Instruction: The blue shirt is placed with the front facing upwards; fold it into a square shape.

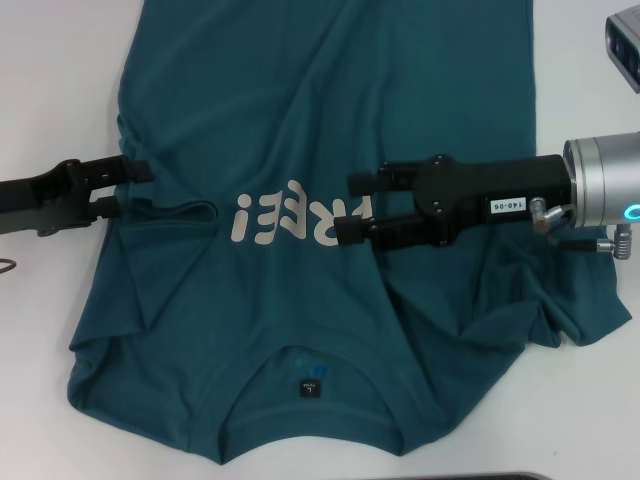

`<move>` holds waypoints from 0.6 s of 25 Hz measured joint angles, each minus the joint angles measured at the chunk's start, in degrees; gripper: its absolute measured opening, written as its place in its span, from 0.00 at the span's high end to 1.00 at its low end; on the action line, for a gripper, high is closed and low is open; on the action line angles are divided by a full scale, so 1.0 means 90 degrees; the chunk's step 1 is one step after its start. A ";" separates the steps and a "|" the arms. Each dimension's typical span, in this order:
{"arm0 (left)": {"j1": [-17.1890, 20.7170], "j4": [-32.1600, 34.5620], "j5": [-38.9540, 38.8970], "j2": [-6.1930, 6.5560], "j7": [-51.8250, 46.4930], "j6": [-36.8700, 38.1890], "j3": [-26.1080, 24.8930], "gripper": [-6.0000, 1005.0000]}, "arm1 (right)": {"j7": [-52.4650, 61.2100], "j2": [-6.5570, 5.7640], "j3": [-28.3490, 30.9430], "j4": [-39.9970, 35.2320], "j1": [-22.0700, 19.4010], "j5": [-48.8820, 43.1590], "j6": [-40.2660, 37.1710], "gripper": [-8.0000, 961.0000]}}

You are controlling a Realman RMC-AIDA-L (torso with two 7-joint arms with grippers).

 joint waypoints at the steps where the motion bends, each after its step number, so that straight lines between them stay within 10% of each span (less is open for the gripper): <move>1: -0.0018 0.0040 0.0001 0.0004 -0.0002 -0.0032 0.0000 0.15 | 0.0015 -0.0004 0.0010 0.0000 -0.0001 0.0000 0.0000 0.08; 11: -0.0240 0.0333 0.0013 0.0023 -0.0072 -0.0341 0.0222 0.15 | 0.0026 -0.0007 0.0014 -0.0003 -0.0008 0.0000 -0.0002 0.08; 12: 0.0411 -0.0055 -0.0679 0.0389 0.1072 0.0818 0.0530 0.15 | 0.0026 -0.0017 0.0034 -0.0003 0.0018 0.0000 0.0122 0.08; 15: 0.0397 -0.0058 -0.0655 0.0363 0.1164 0.0762 0.0580 0.15 | 0.0026 -0.0017 0.0033 -0.0003 0.0020 0.0000 0.0124 0.08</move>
